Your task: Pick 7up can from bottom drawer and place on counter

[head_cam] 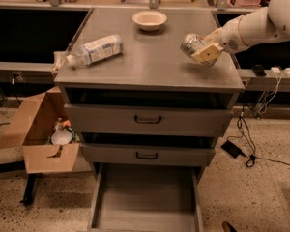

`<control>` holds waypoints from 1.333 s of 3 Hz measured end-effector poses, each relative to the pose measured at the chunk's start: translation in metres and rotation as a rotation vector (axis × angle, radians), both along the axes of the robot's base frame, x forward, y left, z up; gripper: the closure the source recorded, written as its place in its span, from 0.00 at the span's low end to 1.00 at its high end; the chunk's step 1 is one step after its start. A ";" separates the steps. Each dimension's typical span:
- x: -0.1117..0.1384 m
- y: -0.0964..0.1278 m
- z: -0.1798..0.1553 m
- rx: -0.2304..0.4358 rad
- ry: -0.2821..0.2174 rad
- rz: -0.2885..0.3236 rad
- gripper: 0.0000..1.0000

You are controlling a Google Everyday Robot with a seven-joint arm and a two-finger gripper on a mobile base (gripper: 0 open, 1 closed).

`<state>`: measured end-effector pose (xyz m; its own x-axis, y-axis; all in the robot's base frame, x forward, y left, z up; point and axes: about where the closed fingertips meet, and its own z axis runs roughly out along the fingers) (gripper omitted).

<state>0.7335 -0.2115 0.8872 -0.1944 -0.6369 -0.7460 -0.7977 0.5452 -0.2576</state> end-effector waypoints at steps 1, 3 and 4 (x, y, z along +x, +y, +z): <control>0.018 -0.006 -0.012 -0.015 0.048 -0.045 1.00; 0.047 -0.008 -0.015 -0.029 0.069 -0.080 1.00; 0.061 -0.008 -0.017 -0.025 0.076 -0.093 0.97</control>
Offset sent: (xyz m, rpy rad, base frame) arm 0.0564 -0.0193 0.0004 -0.0394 0.0541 -0.1046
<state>0.7947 -0.2194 0.8702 -0.3094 -0.6314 -0.7111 -0.7616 0.6123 -0.2122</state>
